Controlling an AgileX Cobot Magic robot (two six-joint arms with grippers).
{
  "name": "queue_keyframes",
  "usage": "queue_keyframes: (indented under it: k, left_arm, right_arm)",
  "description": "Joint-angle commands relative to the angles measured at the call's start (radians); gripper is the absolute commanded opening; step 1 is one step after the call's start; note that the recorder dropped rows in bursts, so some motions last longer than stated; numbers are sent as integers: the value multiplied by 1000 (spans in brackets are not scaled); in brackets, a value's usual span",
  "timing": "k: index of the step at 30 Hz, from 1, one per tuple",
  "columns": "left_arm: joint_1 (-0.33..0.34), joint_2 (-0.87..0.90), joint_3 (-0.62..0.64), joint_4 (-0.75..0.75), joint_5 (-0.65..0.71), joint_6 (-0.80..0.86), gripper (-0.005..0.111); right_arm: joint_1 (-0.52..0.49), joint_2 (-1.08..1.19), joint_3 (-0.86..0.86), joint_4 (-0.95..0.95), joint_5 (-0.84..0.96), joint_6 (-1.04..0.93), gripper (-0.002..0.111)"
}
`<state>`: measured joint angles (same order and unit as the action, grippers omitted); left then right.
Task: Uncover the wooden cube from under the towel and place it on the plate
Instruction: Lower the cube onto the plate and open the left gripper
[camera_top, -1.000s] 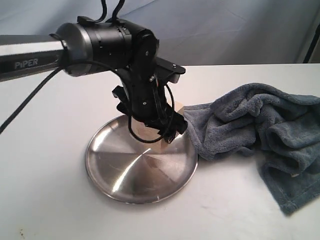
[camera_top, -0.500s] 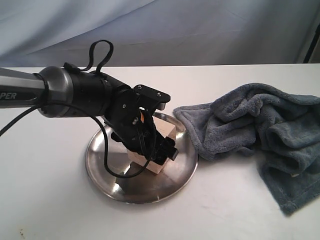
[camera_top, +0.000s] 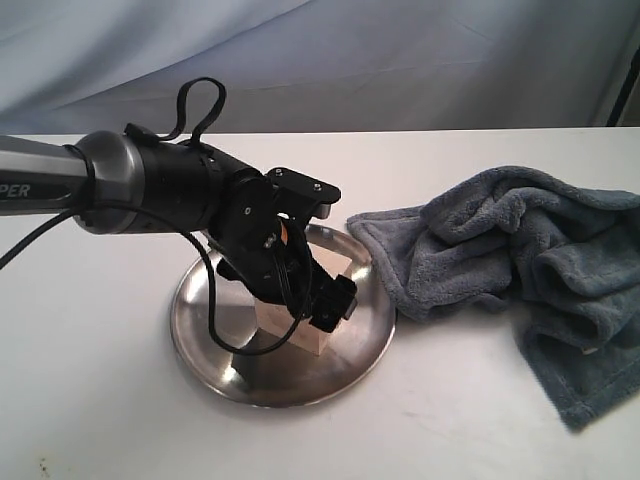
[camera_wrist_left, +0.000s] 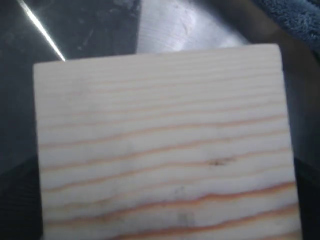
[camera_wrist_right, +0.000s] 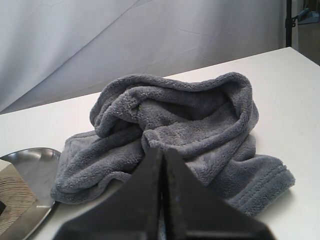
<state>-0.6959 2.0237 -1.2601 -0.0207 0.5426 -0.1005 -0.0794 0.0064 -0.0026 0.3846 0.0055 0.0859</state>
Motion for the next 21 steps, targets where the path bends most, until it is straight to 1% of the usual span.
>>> queue_keyframes:
  k: [1, 6, 17, 21]
  left_arm:
    - [-1, -9, -1, 13, 8, -11, 105]
    - [-1, -25, -1, 21, 8, -9, 105]
    - [-1, -161, -1, 61, 8, 3, 105]
    - [-1, -199, -1, 61, 6, -7, 102]
  right_arm:
    - [0, -6, 3, 5, 12, 4, 3]
    - [0, -6, 3, 5, 12, 4, 3]
    - [0, -6, 3, 5, 12, 4, 3]
    - [0, -6, 3, 5, 12, 4, 3]
